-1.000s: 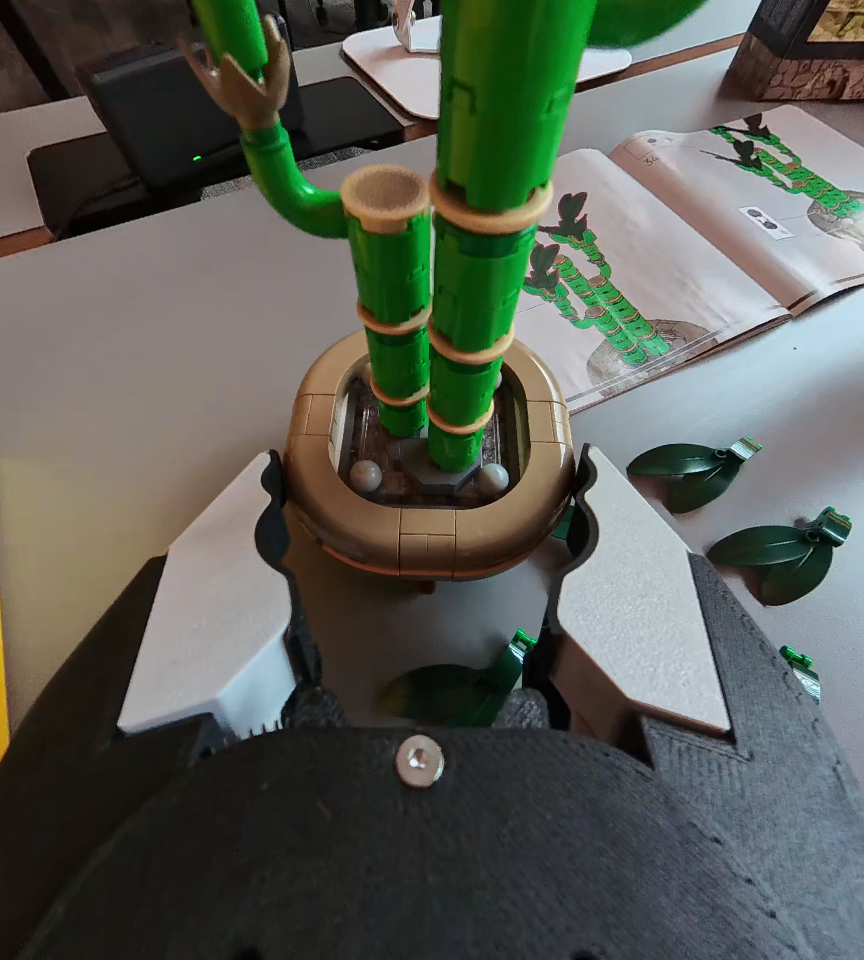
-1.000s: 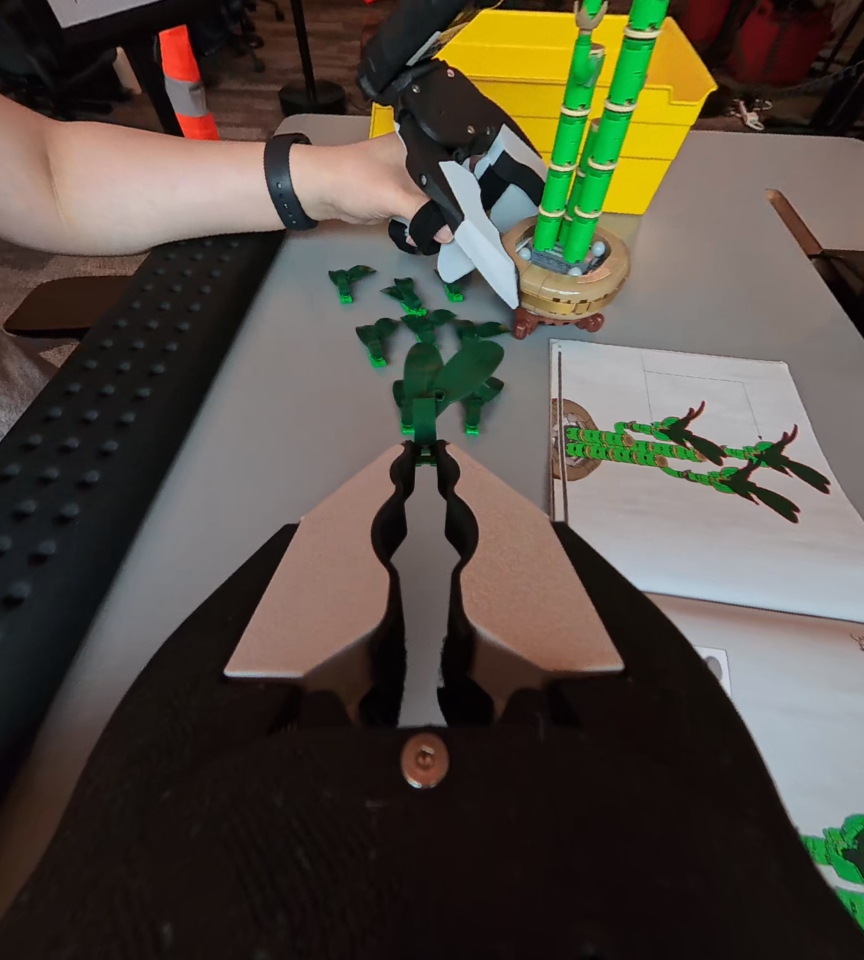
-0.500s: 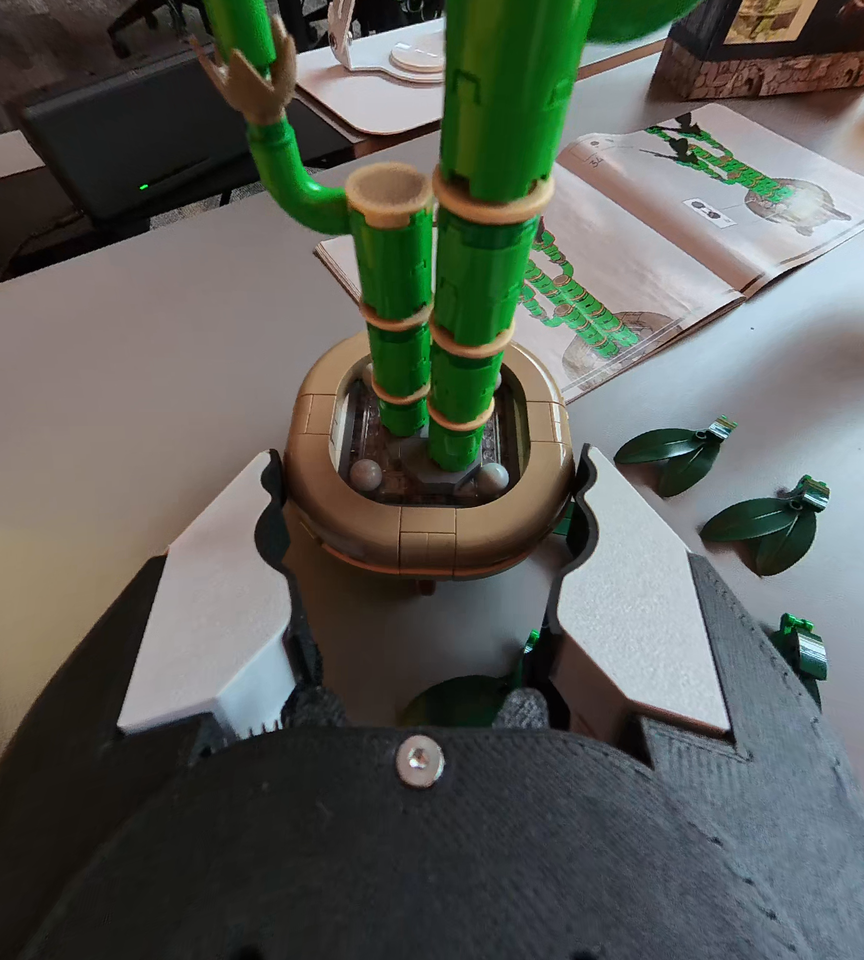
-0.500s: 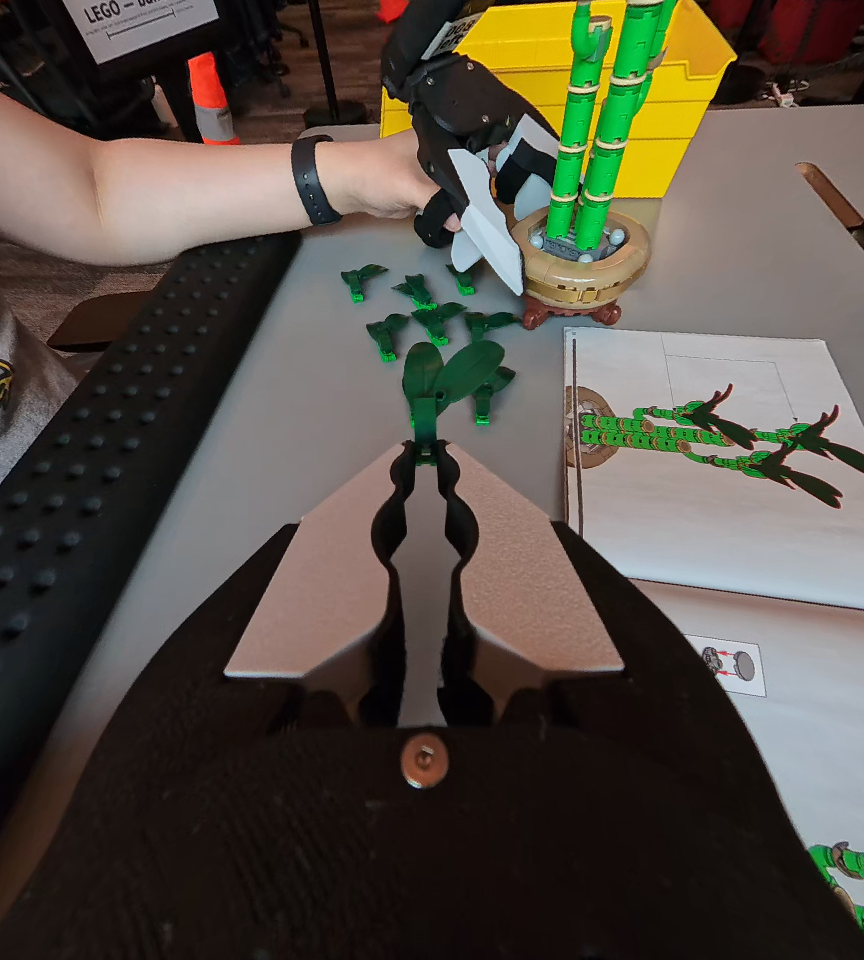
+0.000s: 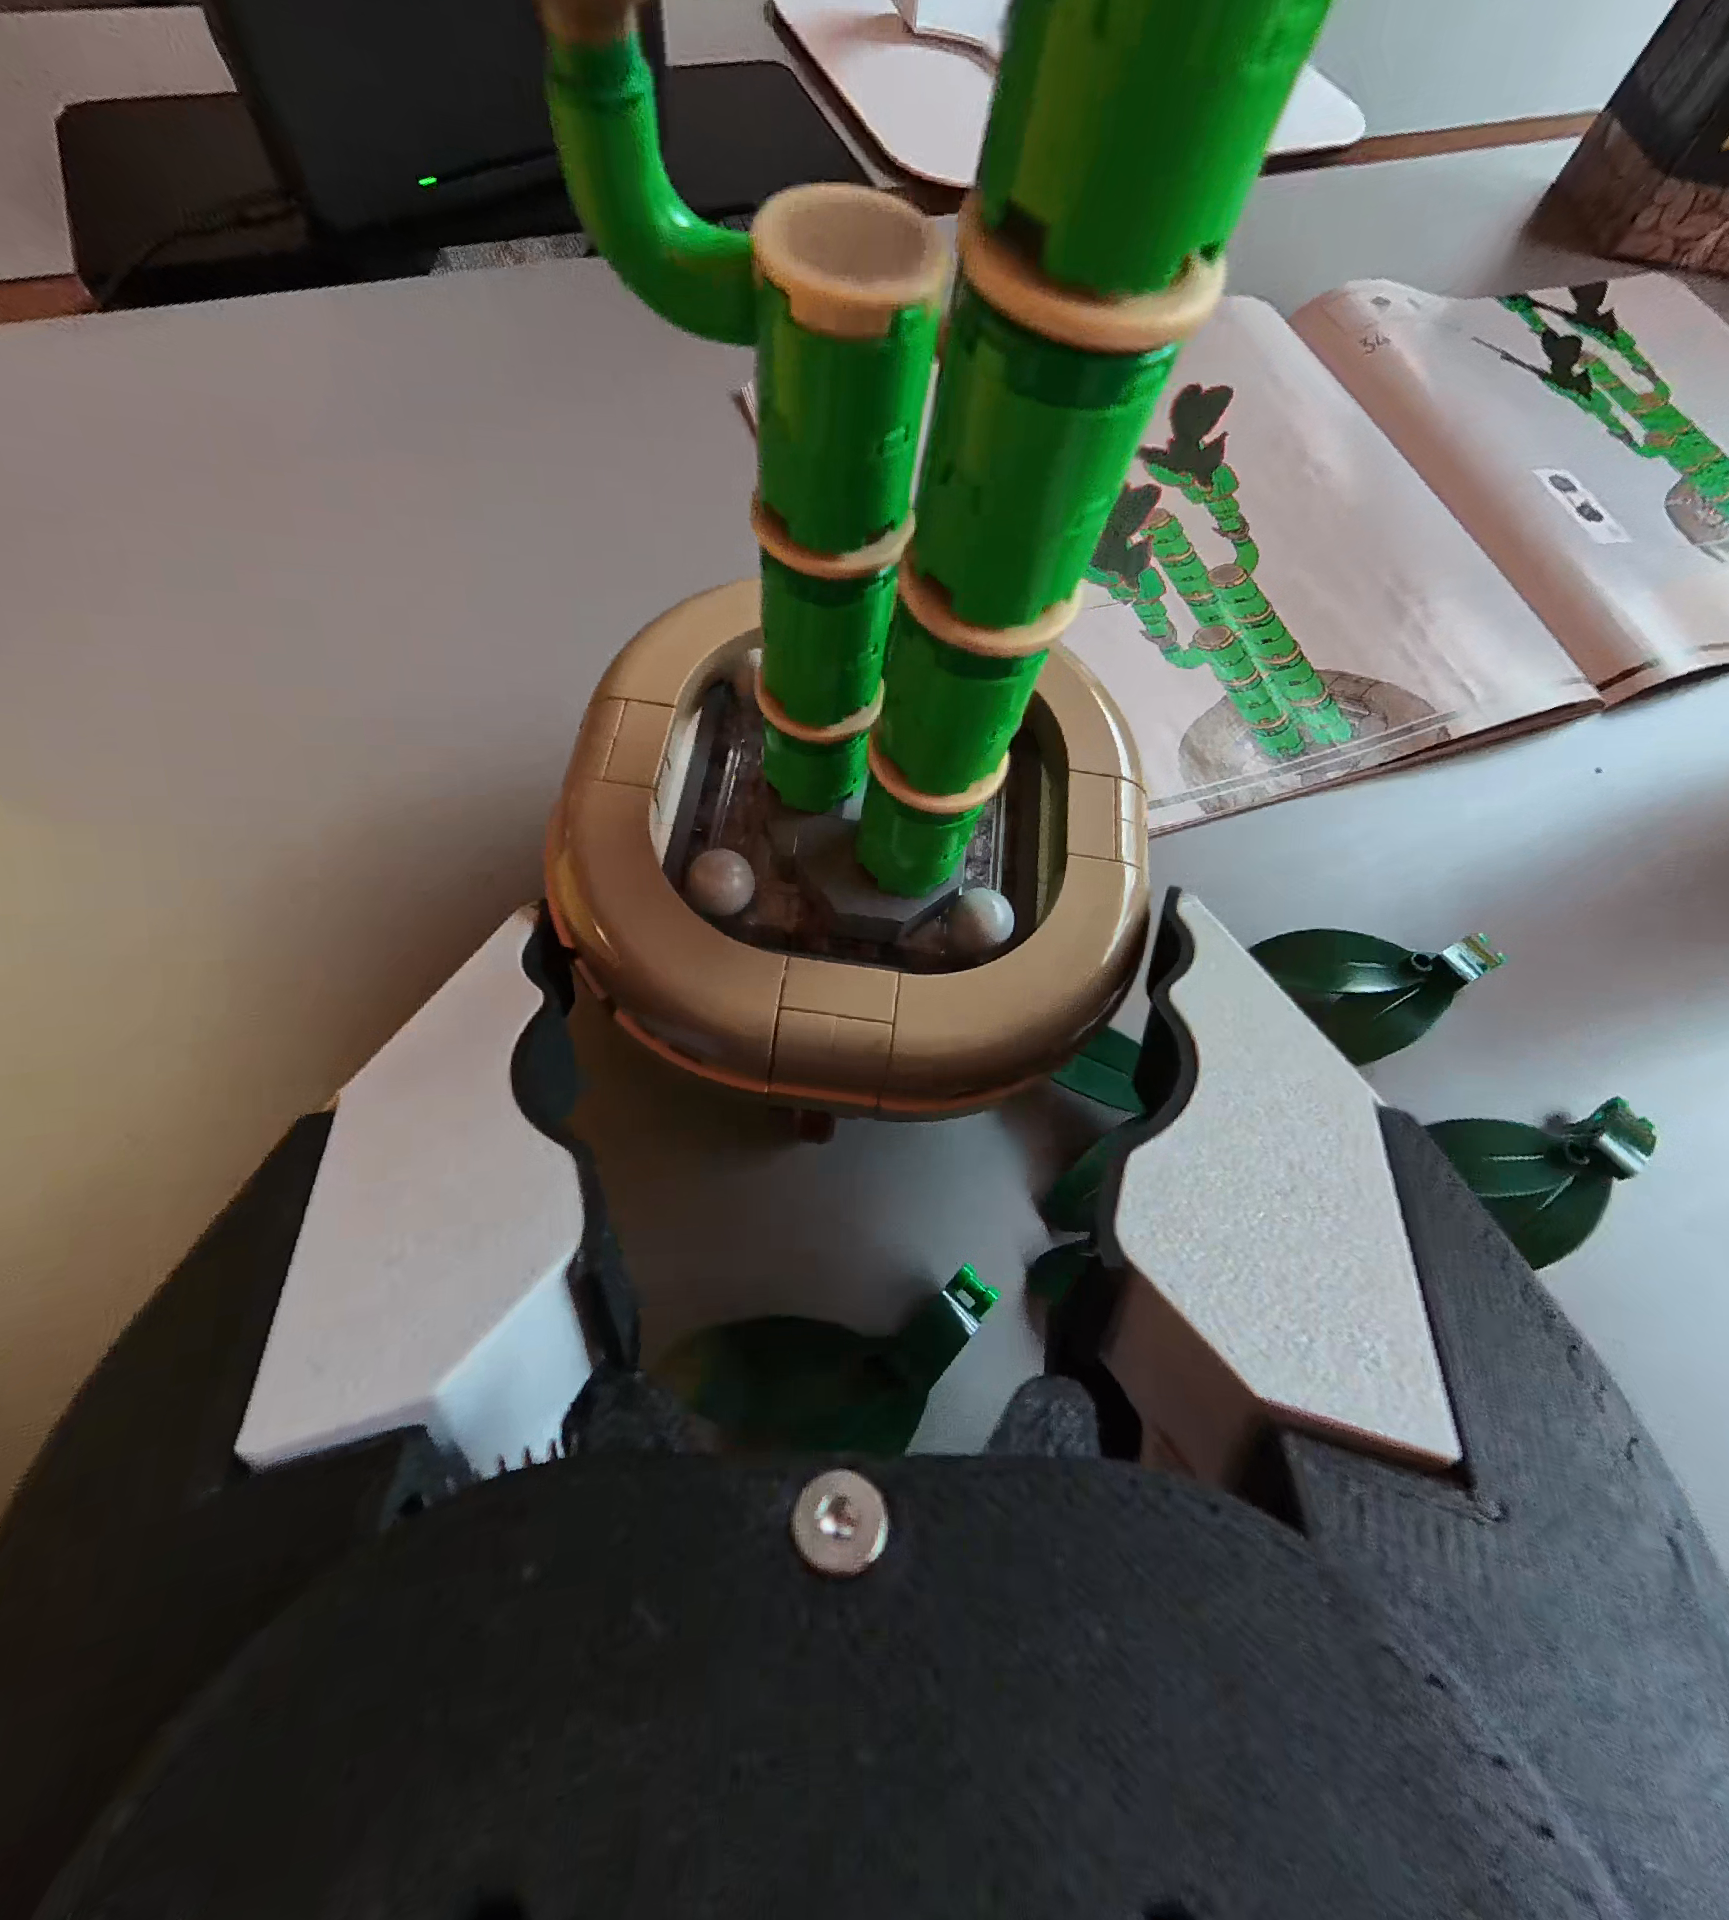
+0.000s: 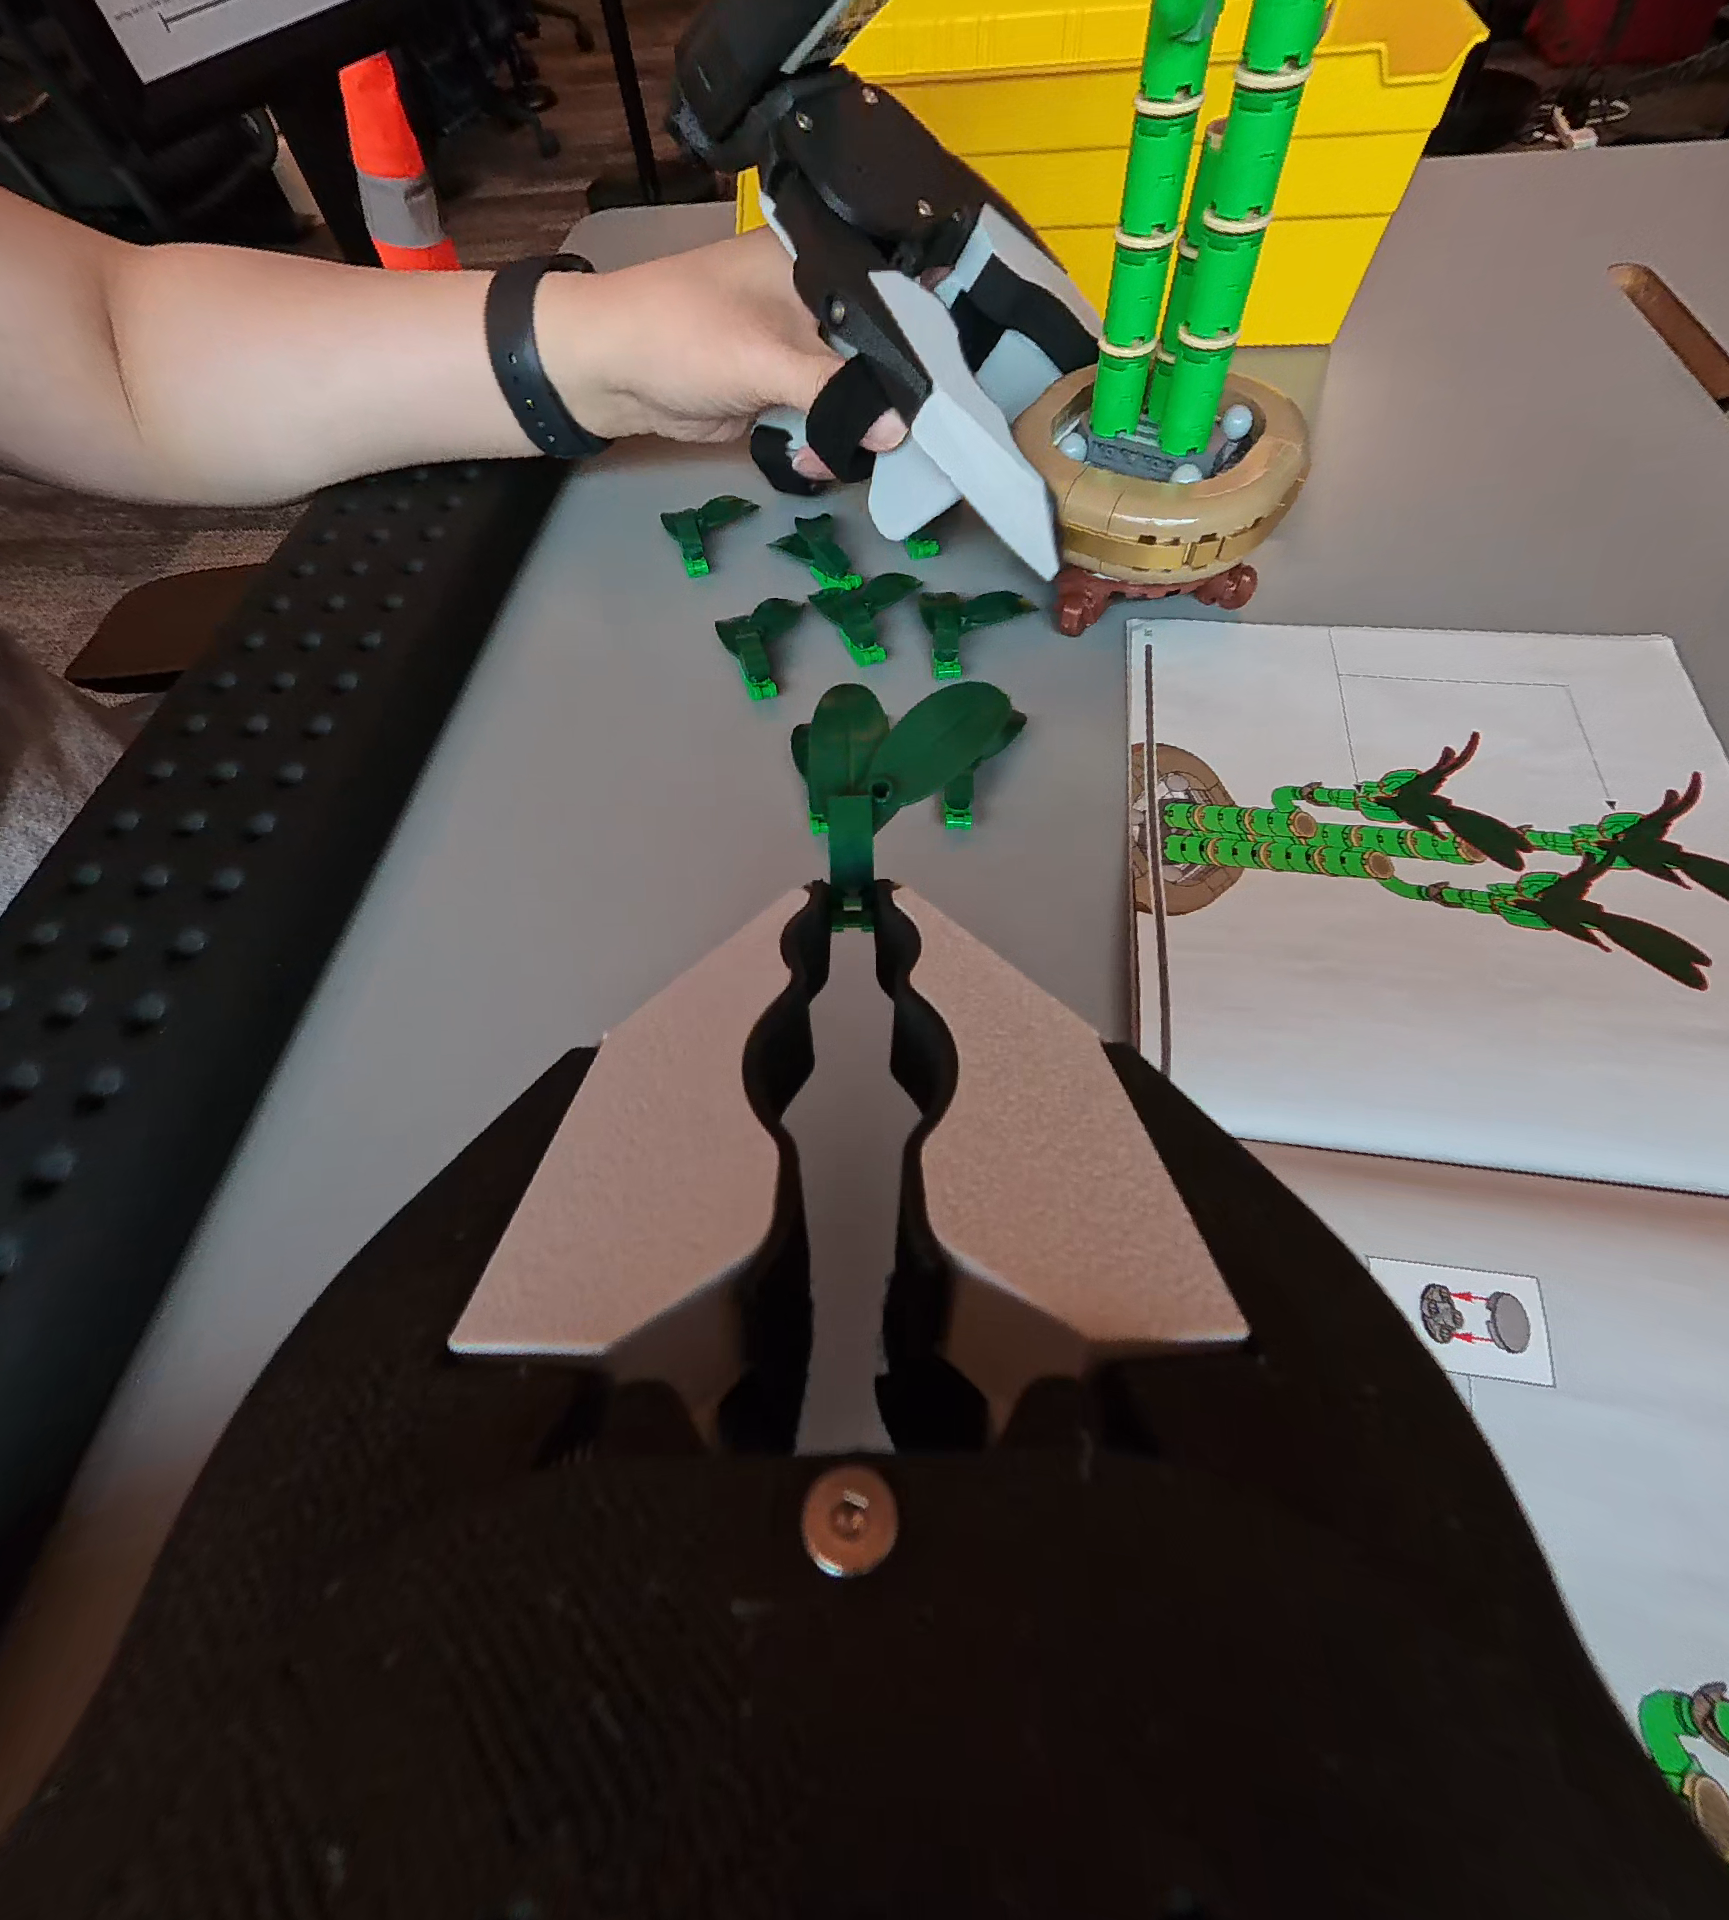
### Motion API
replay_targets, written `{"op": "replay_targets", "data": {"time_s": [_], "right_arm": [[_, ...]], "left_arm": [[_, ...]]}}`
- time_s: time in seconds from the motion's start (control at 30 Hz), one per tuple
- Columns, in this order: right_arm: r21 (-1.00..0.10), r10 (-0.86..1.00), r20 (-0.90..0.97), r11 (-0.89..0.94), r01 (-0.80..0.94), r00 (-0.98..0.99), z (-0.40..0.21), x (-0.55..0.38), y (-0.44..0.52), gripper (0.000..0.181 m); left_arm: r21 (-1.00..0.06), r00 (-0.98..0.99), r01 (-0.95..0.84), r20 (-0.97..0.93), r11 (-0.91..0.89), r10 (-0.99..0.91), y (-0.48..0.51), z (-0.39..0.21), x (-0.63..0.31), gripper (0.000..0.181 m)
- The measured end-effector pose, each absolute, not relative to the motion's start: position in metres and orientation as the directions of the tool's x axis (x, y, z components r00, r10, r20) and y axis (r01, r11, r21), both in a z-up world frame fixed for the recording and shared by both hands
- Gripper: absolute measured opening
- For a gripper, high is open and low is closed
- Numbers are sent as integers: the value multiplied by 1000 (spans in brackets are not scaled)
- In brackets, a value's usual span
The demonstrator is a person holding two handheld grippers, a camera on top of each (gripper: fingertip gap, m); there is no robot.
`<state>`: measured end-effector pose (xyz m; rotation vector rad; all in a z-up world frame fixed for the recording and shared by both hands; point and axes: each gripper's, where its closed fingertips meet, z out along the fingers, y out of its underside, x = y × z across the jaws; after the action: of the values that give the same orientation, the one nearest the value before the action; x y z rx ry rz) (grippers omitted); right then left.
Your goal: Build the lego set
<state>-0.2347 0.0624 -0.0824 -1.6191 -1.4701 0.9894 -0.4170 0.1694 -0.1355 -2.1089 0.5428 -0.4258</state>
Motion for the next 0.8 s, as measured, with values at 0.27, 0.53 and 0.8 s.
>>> {"op": "replay_targets", "data": {"time_s": [0.27,0.53,0.8], "right_arm": [[-895,997,-63,-79,439,53,-81,-235,62,6],[-891,997,-59,-78,448,55,-82,-235,62,6],[-894,996,-45,-74,443,75,-78,-232,65,6]], "left_arm": [[-927,808,-206,19,-313,-588,184,-91,-423,116],[-869,750,-275,75,-412,-657,179,-121,-412,108],[-867,827,-222,75,-446,-557,173,-121,-414,107]]}}
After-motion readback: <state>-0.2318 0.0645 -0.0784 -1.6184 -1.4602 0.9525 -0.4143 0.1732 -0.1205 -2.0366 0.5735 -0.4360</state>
